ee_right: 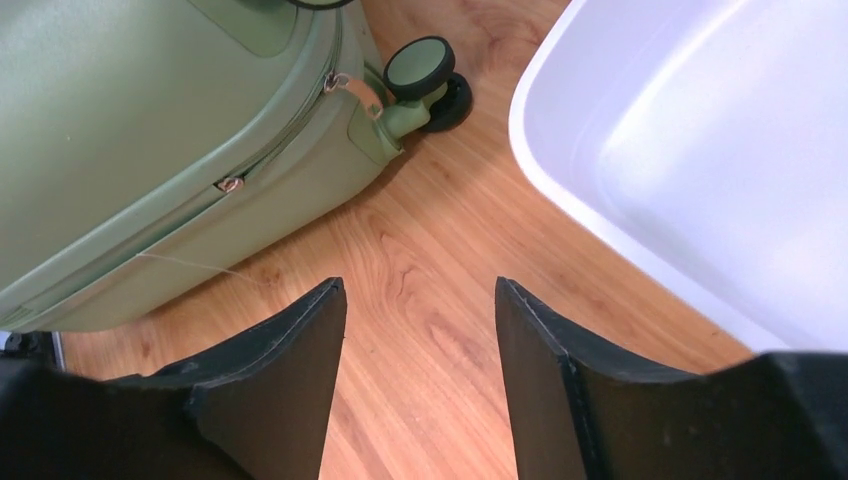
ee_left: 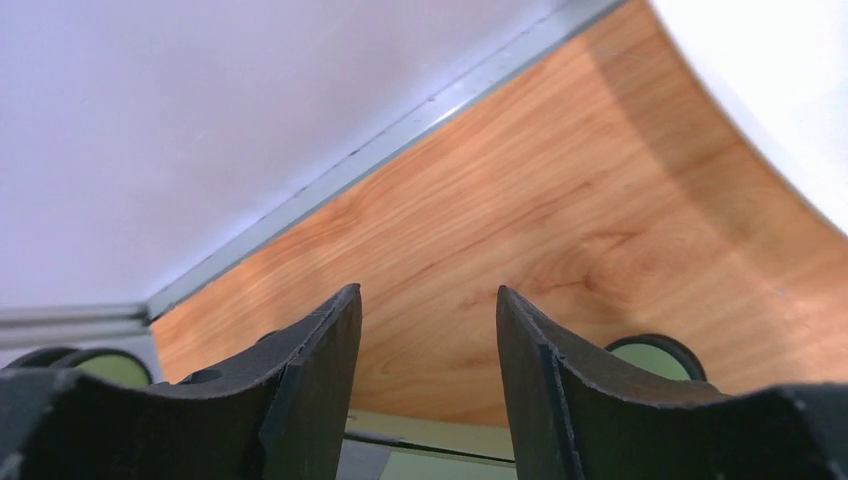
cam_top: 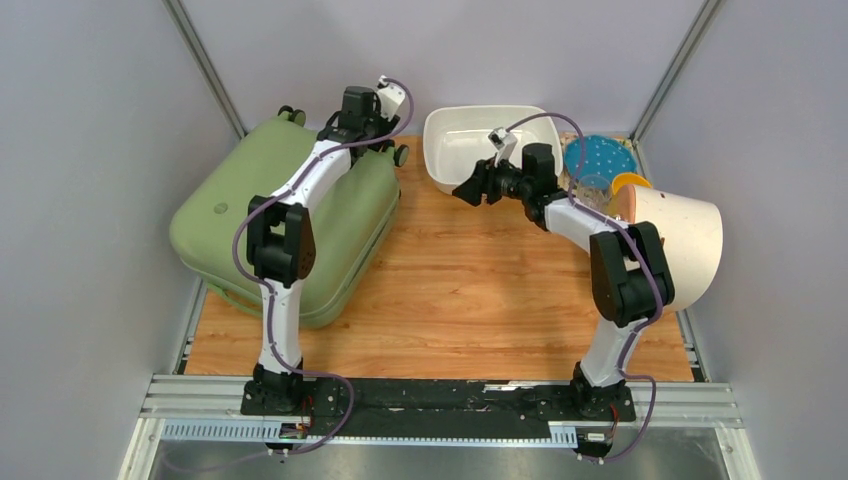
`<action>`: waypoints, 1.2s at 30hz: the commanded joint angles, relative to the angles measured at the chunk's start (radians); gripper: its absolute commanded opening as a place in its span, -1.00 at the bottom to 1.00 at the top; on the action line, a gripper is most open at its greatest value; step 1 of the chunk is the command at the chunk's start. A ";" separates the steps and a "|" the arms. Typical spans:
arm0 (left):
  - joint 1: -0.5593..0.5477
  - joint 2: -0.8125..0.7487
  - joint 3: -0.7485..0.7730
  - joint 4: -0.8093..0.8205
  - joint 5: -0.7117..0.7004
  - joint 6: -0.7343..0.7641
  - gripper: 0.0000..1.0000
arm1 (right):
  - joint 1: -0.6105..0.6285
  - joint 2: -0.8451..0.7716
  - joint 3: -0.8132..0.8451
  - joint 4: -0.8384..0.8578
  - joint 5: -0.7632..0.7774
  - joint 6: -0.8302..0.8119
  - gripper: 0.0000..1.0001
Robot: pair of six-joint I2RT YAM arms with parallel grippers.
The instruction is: Open, take out, and arrange the luggage
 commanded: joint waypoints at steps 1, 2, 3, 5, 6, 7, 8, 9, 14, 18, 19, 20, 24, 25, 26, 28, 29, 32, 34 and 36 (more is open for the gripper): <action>-0.042 -0.119 -0.063 -0.210 0.297 0.011 0.21 | -0.005 -0.076 -0.083 0.135 -0.062 -0.041 0.22; -0.042 -0.148 -0.143 -0.216 0.337 0.006 0.21 | -0.007 -0.079 -0.151 0.190 -0.076 -0.031 0.23; -0.041 -0.177 -0.185 -0.227 0.370 0.006 0.21 | -0.004 -0.082 -0.183 0.318 -0.102 -0.015 0.23; -0.042 -0.252 -0.287 -0.235 0.433 0.000 0.21 | -0.004 -0.075 -0.277 0.457 -0.124 0.049 0.25; -0.042 -0.271 -0.310 -0.261 0.450 0.011 0.21 | 0.002 -0.067 -0.313 0.623 -0.133 0.070 0.25; -0.042 -0.298 -0.340 -0.278 0.491 0.014 0.20 | 0.010 -0.054 -0.331 0.672 -0.135 0.077 0.24; -0.041 -0.309 -0.351 -0.292 0.503 0.010 0.20 | 0.021 -0.050 -0.333 0.668 -0.135 0.062 0.23; -0.041 -0.318 -0.359 -0.314 0.514 -0.004 0.19 | 0.044 -0.043 -0.347 0.715 -0.122 0.060 0.23; -0.038 -0.352 -0.373 -0.367 0.580 -0.024 0.17 | 0.120 -0.003 -0.353 0.815 -0.159 0.077 0.12; -0.036 -0.364 -0.377 -0.391 0.595 -0.009 0.16 | 0.203 0.003 -0.402 0.913 -0.187 0.083 0.15; -0.036 -0.374 -0.393 -0.393 0.594 -0.006 0.16 | 0.212 0.013 -0.413 0.924 -0.187 0.091 0.18; -0.035 -0.380 -0.402 -0.391 0.594 -0.003 0.16 | 0.223 0.019 -0.416 0.933 -0.184 0.098 0.19; -0.026 -0.401 -0.442 -0.388 0.602 0.006 0.16 | 0.265 0.059 -0.415 0.974 -0.168 0.124 0.23; -0.023 -0.400 -0.440 -0.390 0.606 0.009 0.16 | 0.268 0.080 -0.410 0.982 -0.168 0.127 0.23; -0.021 -0.398 -0.437 -0.396 0.608 0.013 0.16 | 0.272 0.094 -0.399 0.990 -0.171 0.130 0.23; -0.021 -0.389 -0.424 -0.408 0.609 0.017 0.16 | 0.277 0.126 -0.379 1.013 -0.179 0.144 0.24; -0.018 -0.386 -0.417 -0.414 0.612 0.017 0.16 | 0.277 0.137 -0.369 1.020 -0.185 0.153 0.23; -0.018 -0.375 -0.399 -0.431 0.620 0.022 0.16 | 0.283 0.174 -0.335 1.043 -0.213 0.175 0.22; -0.016 -0.374 -0.396 -0.439 0.625 0.029 0.16 | 0.291 0.190 -0.330 1.062 -0.240 0.186 0.21; -0.013 -0.371 -0.396 -0.444 0.623 0.031 0.16 | 0.301 0.195 -0.335 1.083 -0.247 0.195 0.21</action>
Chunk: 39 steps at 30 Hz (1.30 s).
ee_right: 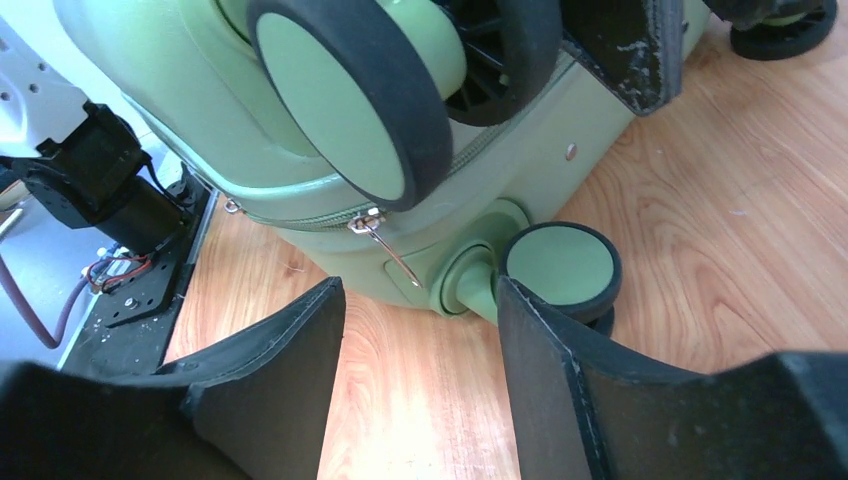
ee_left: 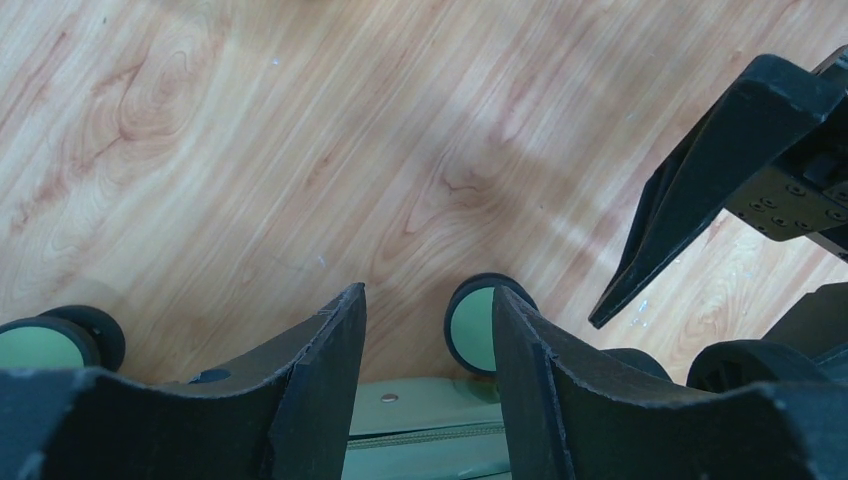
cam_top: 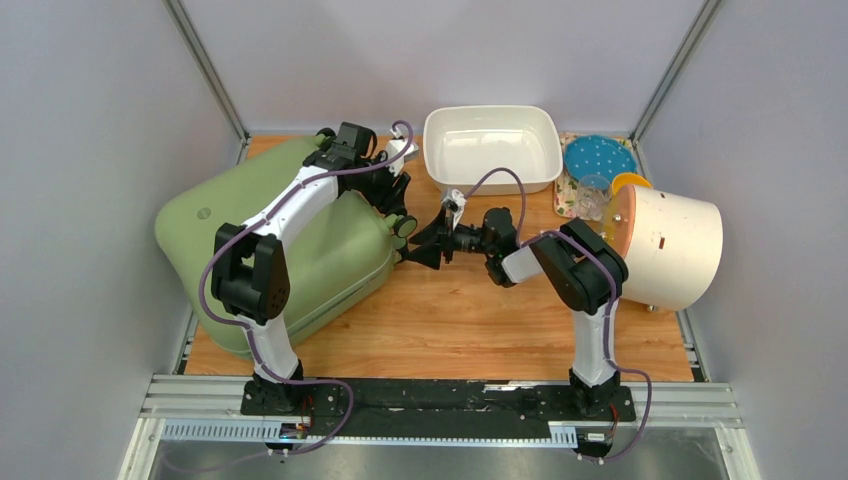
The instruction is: Open, take out, and arrange the luggage
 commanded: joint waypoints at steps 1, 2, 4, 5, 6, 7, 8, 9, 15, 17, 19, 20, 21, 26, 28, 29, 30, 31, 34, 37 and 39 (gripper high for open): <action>0.029 -0.022 0.025 -0.131 0.017 0.036 0.16 | 0.028 0.019 0.020 0.142 -0.045 0.026 0.20; 0.029 -0.020 0.025 -0.135 0.017 0.038 0.16 | 0.031 0.020 0.020 0.150 -0.046 0.029 0.18; 0.032 -0.019 0.026 -0.138 0.016 0.036 0.16 | 0.043 0.033 0.025 0.165 -0.042 0.033 0.15; 0.032 -0.017 0.028 -0.141 0.016 0.036 0.16 | 0.046 0.040 0.029 0.179 -0.045 0.039 0.14; 0.031 -0.016 0.029 -0.145 0.016 0.036 0.16 | 0.051 0.054 0.032 0.184 -0.048 0.042 0.13; 0.031 -0.016 0.034 -0.146 0.019 0.036 0.16 | 0.054 0.062 0.041 0.188 -0.048 0.045 0.13; 0.034 -0.014 0.035 -0.149 0.019 0.035 0.16 | 0.054 0.065 0.046 0.197 -0.049 0.049 0.12; 0.034 -0.011 0.041 -0.151 0.017 0.035 0.16 | 0.058 0.077 0.049 0.201 -0.051 0.052 0.11; 0.034 -0.010 0.044 -0.165 0.020 0.027 0.16 | 0.072 0.115 0.072 0.225 -0.030 0.064 0.02; 0.033 -0.011 0.043 -0.165 0.020 0.026 0.16 | 0.078 0.119 0.074 0.237 -0.023 0.069 -0.02; 0.033 -0.011 0.040 -0.165 0.019 0.026 0.16 | 0.081 0.120 0.072 0.245 -0.020 0.072 -0.14; 0.032 -0.010 0.040 -0.165 0.017 0.024 0.16 | 0.081 0.120 0.072 0.248 -0.017 0.075 -0.16; 0.036 -0.010 0.040 -0.165 0.016 0.024 0.16 | 0.081 0.122 0.071 0.250 -0.011 0.075 -0.19; 0.036 -0.005 0.037 -0.165 0.014 0.024 0.16 | 0.081 0.128 0.084 0.263 -0.003 0.087 -0.23; 0.033 -0.004 0.038 -0.166 0.016 0.026 0.16 | 0.084 0.137 0.095 0.265 -0.002 0.087 -0.26; 0.034 -0.002 0.038 -0.168 0.014 0.026 0.16 | 0.086 0.140 0.097 0.270 -0.002 0.087 -0.27; 0.036 -0.002 0.038 -0.169 0.014 0.026 0.16 | 0.086 0.148 0.100 0.271 0.001 0.088 -0.27; 0.036 -0.002 0.038 -0.171 0.014 0.026 0.16 | 0.086 0.151 0.104 0.273 0.003 0.088 -0.27; 0.037 0.001 0.038 -0.172 0.013 0.024 0.16 | 0.089 0.155 0.107 0.282 0.006 0.092 -0.36; 0.042 -0.001 0.034 -0.172 0.016 0.023 0.16 | 0.087 0.154 0.104 0.283 0.009 0.095 -0.58; 0.043 -0.005 0.032 -0.172 0.029 0.021 0.15 | 0.086 0.145 0.091 0.282 0.009 0.092 -0.85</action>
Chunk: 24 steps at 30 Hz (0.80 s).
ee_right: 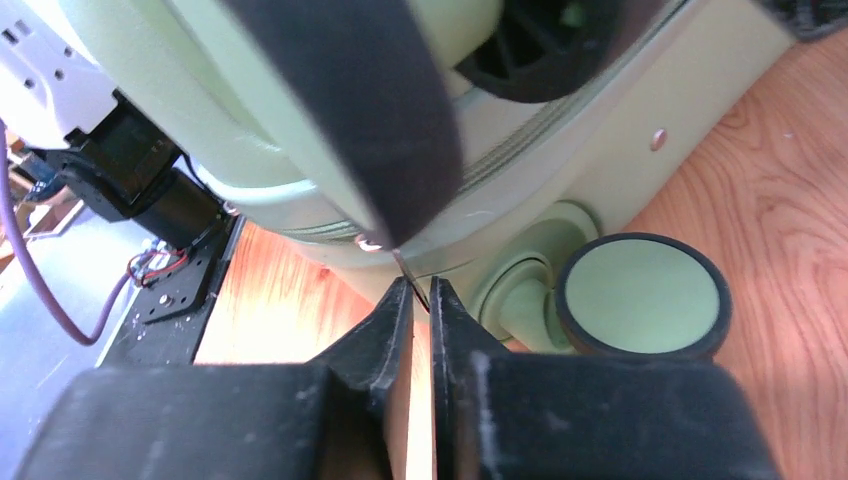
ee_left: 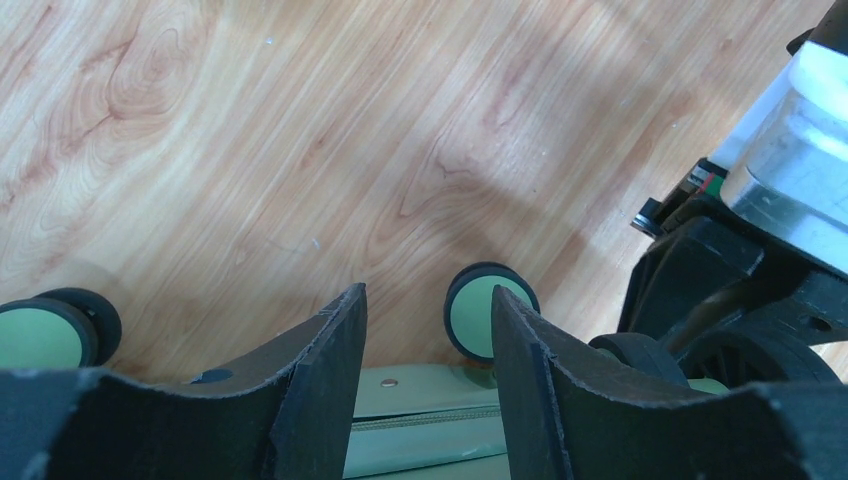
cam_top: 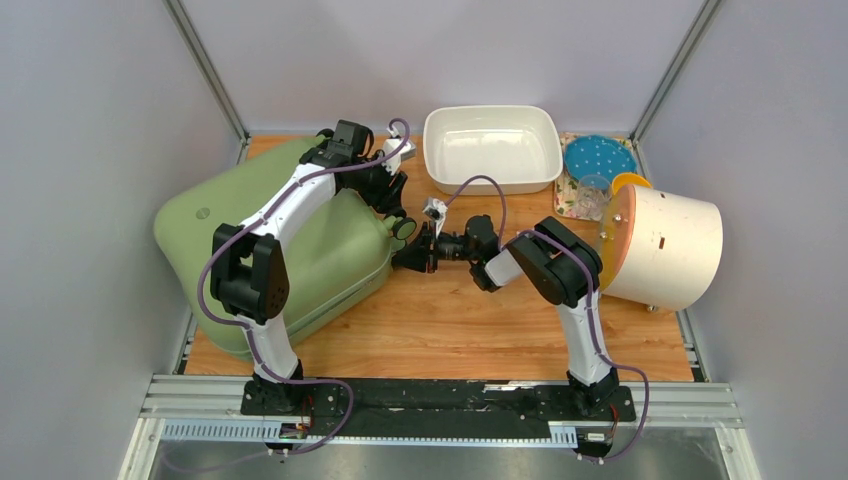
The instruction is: Open, take out, and arrange the luggage
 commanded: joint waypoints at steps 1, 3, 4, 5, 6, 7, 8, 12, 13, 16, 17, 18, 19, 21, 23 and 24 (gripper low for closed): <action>0.028 -0.007 0.005 -0.104 0.019 0.019 0.14 | 0.002 -0.005 0.001 0.192 0.022 -0.004 -0.95; 0.028 -0.019 -0.013 -0.098 0.037 0.027 0.13 | -0.012 -0.016 -0.011 0.169 0.057 -0.001 -1.00; 0.028 -0.022 -0.022 -0.092 0.042 0.031 0.13 | -0.016 -0.017 -0.010 0.160 0.065 -0.002 -1.00; 0.028 -0.033 -0.036 -0.090 0.048 0.034 0.13 | -0.027 -0.014 -0.005 0.149 0.073 -0.005 -1.00; 0.028 -0.037 -0.045 -0.090 0.059 0.041 0.13 | -0.033 -0.010 0.010 0.144 0.076 -0.007 -1.00; 0.029 -0.042 -0.050 -0.090 0.066 0.048 0.13 | -0.039 -0.005 0.024 0.134 0.077 0.019 -1.00; 0.026 -0.050 -0.062 -0.090 0.074 0.054 0.13 | -0.044 0.004 0.038 0.115 0.078 0.033 -1.00; 0.028 -0.056 -0.073 -0.093 0.086 0.060 0.13 | -0.047 0.007 0.071 0.098 0.102 0.071 -1.00; 0.028 -0.054 -0.075 -0.096 0.085 0.064 0.12 | -0.047 0.006 0.081 0.094 0.111 0.082 -1.00; 0.028 -0.056 -0.079 -0.101 0.086 0.068 0.13 | -0.061 0.007 0.096 0.074 0.124 0.110 -1.00; 0.028 -0.059 -0.084 -0.099 0.086 0.067 0.13 | -0.068 0.012 0.099 0.066 0.124 0.116 -1.00; 0.028 -0.057 -0.085 -0.101 0.091 0.064 0.13 | -0.072 0.013 0.104 0.064 0.124 0.131 -1.00; 0.026 -0.056 -0.087 -0.096 0.091 0.064 0.13 | -0.076 0.015 0.107 0.057 0.124 0.137 -1.00; 0.028 -0.054 -0.085 -0.096 0.093 0.064 0.13 | -0.095 0.019 0.119 0.046 0.130 0.157 -1.00; 0.029 -0.048 -0.081 -0.095 0.093 0.061 0.13 | -0.117 0.018 0.128 0.028 0.140 0.169 -1.00; 0.028 -0.048 -0.081 -0.095 0.097 0.059 0.13 | -0.124 0.018 0.131 0.022 0.143 0.174 -1.00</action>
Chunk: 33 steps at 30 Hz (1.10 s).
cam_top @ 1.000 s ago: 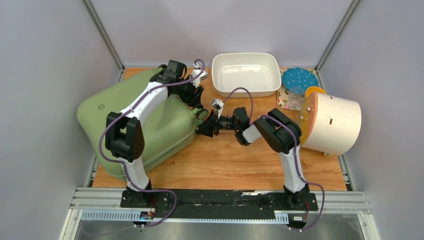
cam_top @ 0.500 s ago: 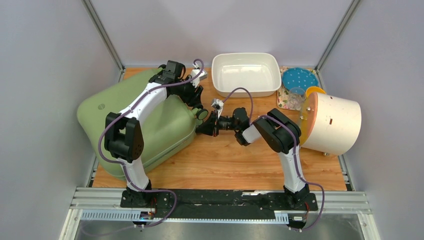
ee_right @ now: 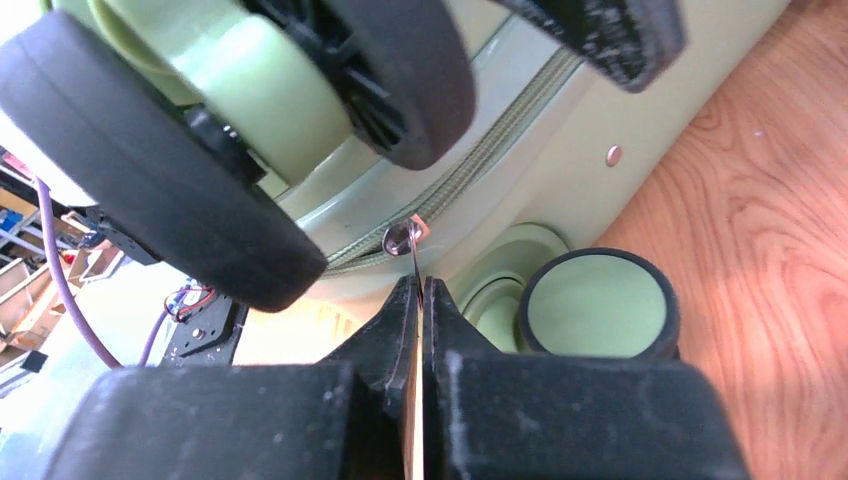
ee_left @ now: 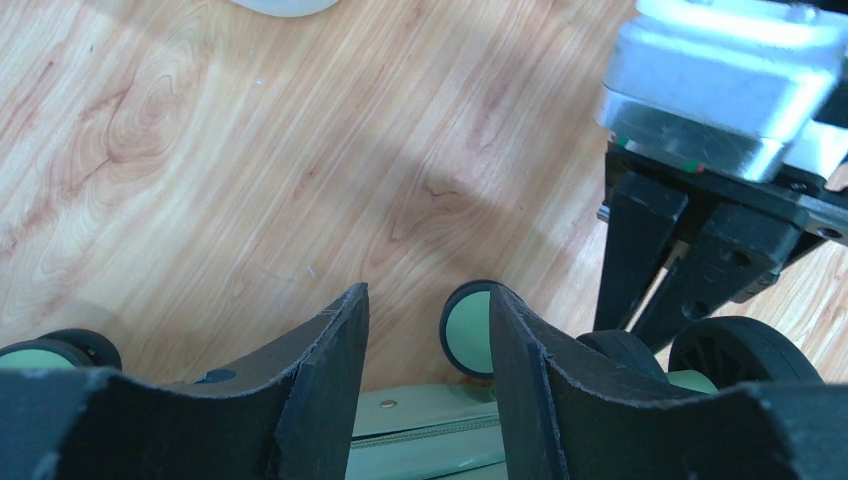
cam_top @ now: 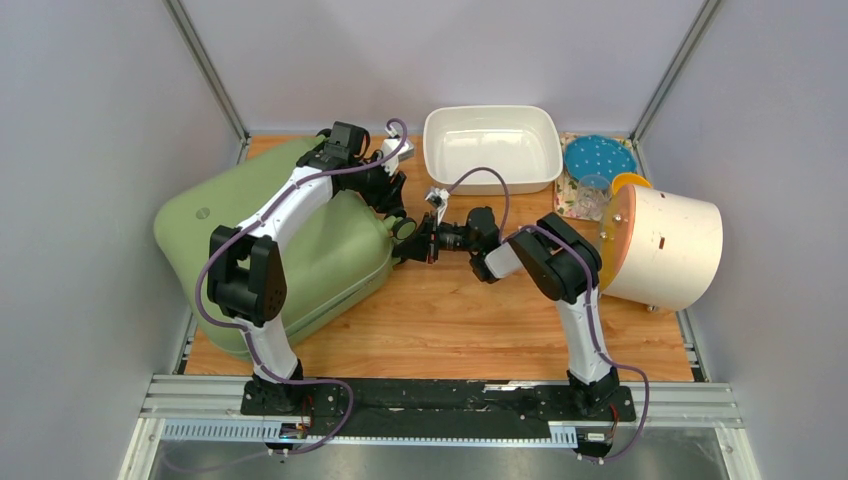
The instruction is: Open, take out, and arrange the luggage
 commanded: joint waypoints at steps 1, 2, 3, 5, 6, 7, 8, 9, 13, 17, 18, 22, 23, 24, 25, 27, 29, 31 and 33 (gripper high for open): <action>0.016 -0.025 -0.034 -0.154 0.019 0.030 0.13 | -0.090 -0.004 0.071 0.016 0.169 0.038 -1.00; 0.016 -0.022 -0.033 -0.154 0.020 0.028 0.13 | -0.097 -0.002 0.075 0.010 0.176 0.035 -1.00; 0.016 -0.019 -0.033 -0.154 0.025 0.027 0.13 | -0.099 -0.001 0.086 0.002 0.182 0.037 -1.00; 0.014 -0.014 -0.030 -0.152 0.029 0.020 0.13 | -0.096 0.019 0.107 -0.007 0.182 0.063 -1.00; 0.016 -0.011 -0.030 -0.151 0.034 0.017 0.13 | -0.094 0.032 0.139 -0.010 0.184 0.083 -1.00; 0.016 -0.011 -0.030 -0.149 0.035 0.011 0.13 | -0.093 0.054 0.161 -0.013 0.184 0.104 -1.00; 0.014 -0.008 -0.027 -0.149 0.038 0.008 0.13 | -0.091 0.065 0.178 -0.015 0.187 0.144 -1.00; 0.016 -0.007 -0.027 -0.149 0.042 0.005 0.12 | -0.090 0.076 0.204 -0.013 0.189 0.156 -1.00; 0.016 -0.004 -0.027 -0.149 0.037 -0.012 0.13 | -0.072 0.104 0.236 0.003 0.201 0.182 -1.00; 0.016 -0.002 -0.027 -0.146 0.040 -0.026 0.13 | -0.047 0.121 0.261 0.020 0.201 0.210 -1.00; 0.016 -0.002 -0.027 -0.143 0.040 -0.027 0.13 | -0.042 0.124 0.265 0.019 0.205 0.215 -1.00; 0.014 -0.002 -0.033 -0.138 0.043 -0.039 0.13 | -0.016 0.162 0.308 0.013 0.232 0.219 -1.00; 0.014 -0.002 -0.033 -0.137 0.043 -0.039 0.13 | -0.013 0.173 0.336 0.004 0.242 0.222 -1.00; 0.016 -0.002 -0.034 -0.137 0.040 -0.039 0.13 | -0.013 0.183 0.348 -0.004 0.248 0.228 -1.00; 0.014 -0.004 -0.033 -0.137 0.039 -0.041 0.13 | -0.010 0.206 0.362 -0.016 0.251 0.235 -1.00; 0.014 -0.008 -0.033 -0.129 0.028 -0.052 0.17 | -0.010 0.225 0.400 -0.029 0.244 0.236 -1.00; 0.016 -0.008 -0.014 -0.122 0.016 -0.058 0.35 | -0.016 0.233 0.411 -0.029 0.215 0.245 -1.00; 0.017 -0.002 0.041 -0.129 -0.007 -0.076 0.46 | -0.027 0.211 0.393 -0.043 0.206 0.236 -0.91; 0.025 0.002 0.087 -0.128 -0.061 -0.123 0.60 | -0.032 0.190 0.391 -0.106 0.190 0.248 -0.63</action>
